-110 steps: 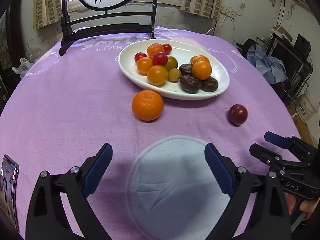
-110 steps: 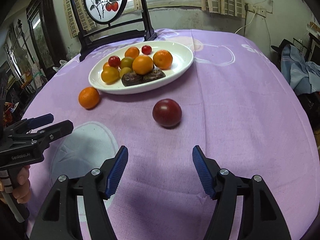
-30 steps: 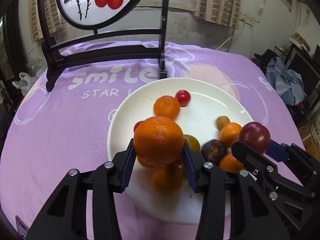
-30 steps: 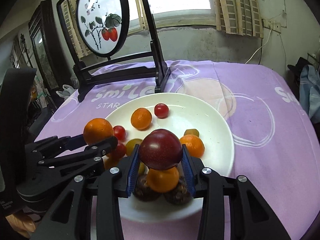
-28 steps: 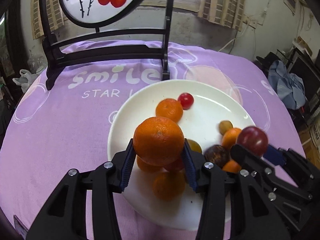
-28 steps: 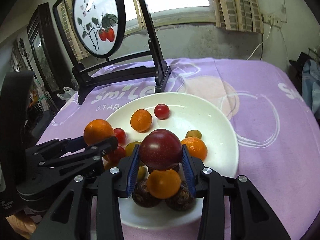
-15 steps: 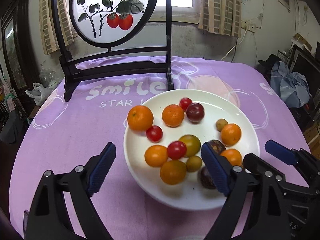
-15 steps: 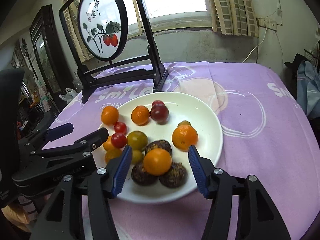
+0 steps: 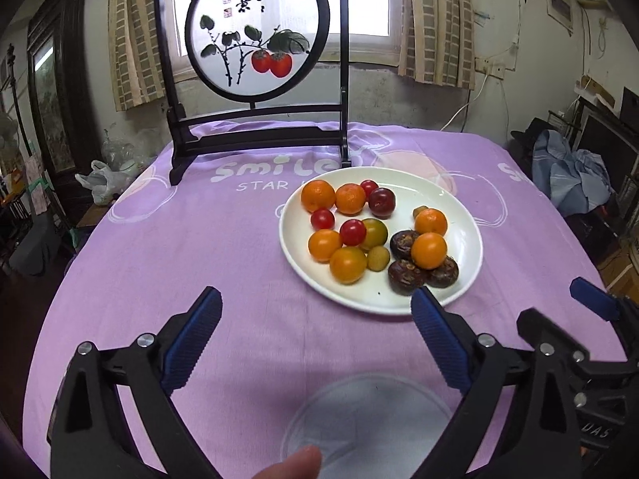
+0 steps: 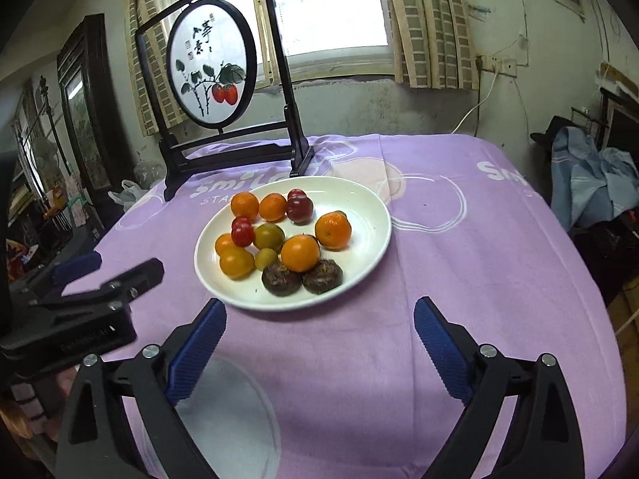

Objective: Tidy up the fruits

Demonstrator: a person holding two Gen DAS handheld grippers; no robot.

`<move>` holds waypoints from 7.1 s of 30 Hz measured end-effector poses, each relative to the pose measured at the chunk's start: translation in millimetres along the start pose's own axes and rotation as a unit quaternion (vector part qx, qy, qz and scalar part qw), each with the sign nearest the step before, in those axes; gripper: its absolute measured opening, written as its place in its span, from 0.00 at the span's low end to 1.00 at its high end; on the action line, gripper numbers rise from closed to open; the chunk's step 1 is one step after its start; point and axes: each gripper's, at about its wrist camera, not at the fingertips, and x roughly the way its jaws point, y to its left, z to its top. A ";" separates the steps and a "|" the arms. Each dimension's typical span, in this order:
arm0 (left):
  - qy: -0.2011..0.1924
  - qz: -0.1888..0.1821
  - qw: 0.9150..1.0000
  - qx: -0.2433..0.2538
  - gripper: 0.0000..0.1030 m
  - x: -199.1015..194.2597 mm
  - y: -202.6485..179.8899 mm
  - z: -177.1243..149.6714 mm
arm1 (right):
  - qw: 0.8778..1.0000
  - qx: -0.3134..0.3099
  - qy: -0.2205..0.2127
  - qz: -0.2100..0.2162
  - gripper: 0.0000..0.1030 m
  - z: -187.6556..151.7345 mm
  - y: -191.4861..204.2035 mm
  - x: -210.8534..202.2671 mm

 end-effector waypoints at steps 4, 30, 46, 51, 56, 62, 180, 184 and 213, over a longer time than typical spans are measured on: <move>-0.003 0.002 1.000 0.003 0.91 -20.6 3.5 -15.9 | 1.000 -0.006 0.007 -0.003 0.93 -17.0 5.6 -16.1; 0.051 -0.003 0.999 0.000 0.93 -8.8 23.1 -94.4 | 0.997 0.009 0.081 0.000 0.94 -89.6 18.8 -8.6; 0.111 0.003 0.994 0.004 0.94 44.1 27.5 -116.8 | 0.990 -0.014 0.137 -0.018 0.97 -107.6 20.1 22.0; 0.110 0.001 0.994 -0.004 0.96 45.2 29.7 -117.8 | 0.988 -0.037 0.147 -0.040 0.97 -108.4 27.8 26.3; 0.111 0.002 0.994 -0.004 0.96 45.3 29.4 -118.1 | 0.986 -0.044 0.150 -0.048 0.97 -108.8 29.0 27.2; 0.112 0.001 0.994 -0.005 0.96 44.9 29.3 -118.7 | 0.986 -0.045 0.150 -0.049 0.97 -108.8 28.4 26.7; 0.112 0.000 0.994 -0.006 0.96 45.2 30.6 -118.9 | 0.987 -0.045 0.150 -0.048 0.97 -108.7 28.5 27.2; 0.112 0.000 0.994 -0.006 0.96 45.2 30.6 -118.9 | 0.987 -0.045 0.150 -0.048 0.97 -108.6 28.5 27.1; 0.112 -0.001 0.994 -0.006 0.96 45.2 30.7 -119.0 | 0.987 -0.044 0.150 -0.048 0.97 -108.9 28.5 27.4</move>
